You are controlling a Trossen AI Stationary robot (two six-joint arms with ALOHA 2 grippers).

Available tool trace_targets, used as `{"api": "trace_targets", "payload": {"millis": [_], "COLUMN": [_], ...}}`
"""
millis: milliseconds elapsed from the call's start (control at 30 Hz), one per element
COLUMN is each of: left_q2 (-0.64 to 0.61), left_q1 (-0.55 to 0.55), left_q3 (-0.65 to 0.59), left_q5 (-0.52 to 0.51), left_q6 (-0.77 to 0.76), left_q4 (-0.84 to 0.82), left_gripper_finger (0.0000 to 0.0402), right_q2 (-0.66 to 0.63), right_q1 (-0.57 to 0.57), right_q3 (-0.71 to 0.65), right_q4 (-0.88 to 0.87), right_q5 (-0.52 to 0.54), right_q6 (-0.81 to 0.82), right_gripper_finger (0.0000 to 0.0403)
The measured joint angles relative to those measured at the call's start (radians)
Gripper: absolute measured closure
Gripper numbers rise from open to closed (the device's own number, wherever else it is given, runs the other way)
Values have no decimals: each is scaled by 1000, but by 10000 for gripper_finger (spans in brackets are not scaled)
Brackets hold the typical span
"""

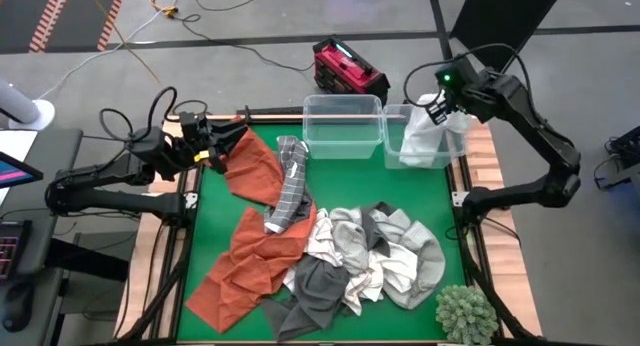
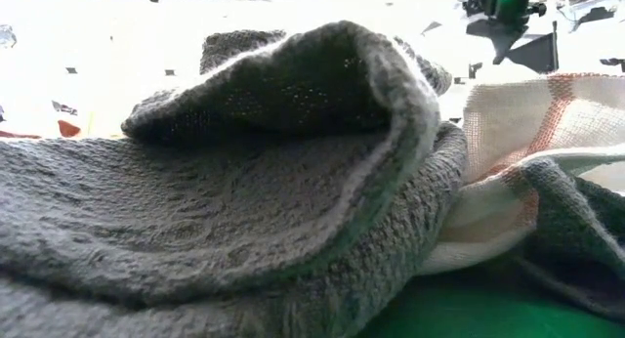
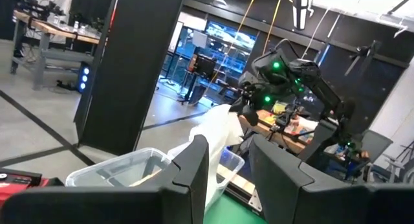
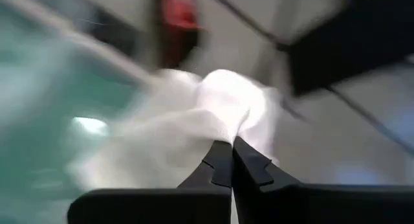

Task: Sort towels by color in basket
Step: Put the white towel into the right transparent bin

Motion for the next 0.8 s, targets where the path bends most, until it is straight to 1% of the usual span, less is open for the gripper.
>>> {"api": "trace_targets", "payload": {"millis": [67, 133, 200, 233, 333, 433, 500, 600, 667, 733, 800], "left_q2": [0, 0, 0, 0, 0, 0, 0, 0, 0, 0, 0], "left_q1": [0, 0, 0, 0, 0, 0, 0, 0, 0, 0, 0], "left_q3": [0, 0, 0, 0, 0, 0, 0, 0, 0, 0, 0], "left_q5": [0, 0, 0, 0, 0, 1, 1, 2, 2, 3, 4], "left_q6": [0, 0, 0, -1, -1, -1, -1, -2, -9, -12, -12], "left_q4": [0, 0, -1, -1, -1, -5, -5, -5, -6, -6, -6], "left_gripper_finger": [294, 294, 294, 294, 294, 294, 294, 294, 294, 294, 294], "right_q2": [4, 15, 34, 43, 64, 86, 111, 165, 203, 224, 242], "right_q1": [18, 27, 39, 41, 27, -37, -100, -168, -185, -180, -166], "right_q3": [0, 0, 0, 0, -1, 0, 0, 0, -1, -1, -1], "right_q4": [-4, -45, -83, -89, -27, 41, 3, -186, -278, -276, -220], "right_q5": [-156, -291, -392, -420, -433, -435, -417, -370, -364, -371, -385], "right_q6": [1, 51, 91, 97, 110, 166, 191, 195, 192, 179, 171], "right_gripper_finger": [384, 384, 384, 384, 384, 384, 384, 384, 384, 383, 383]}}
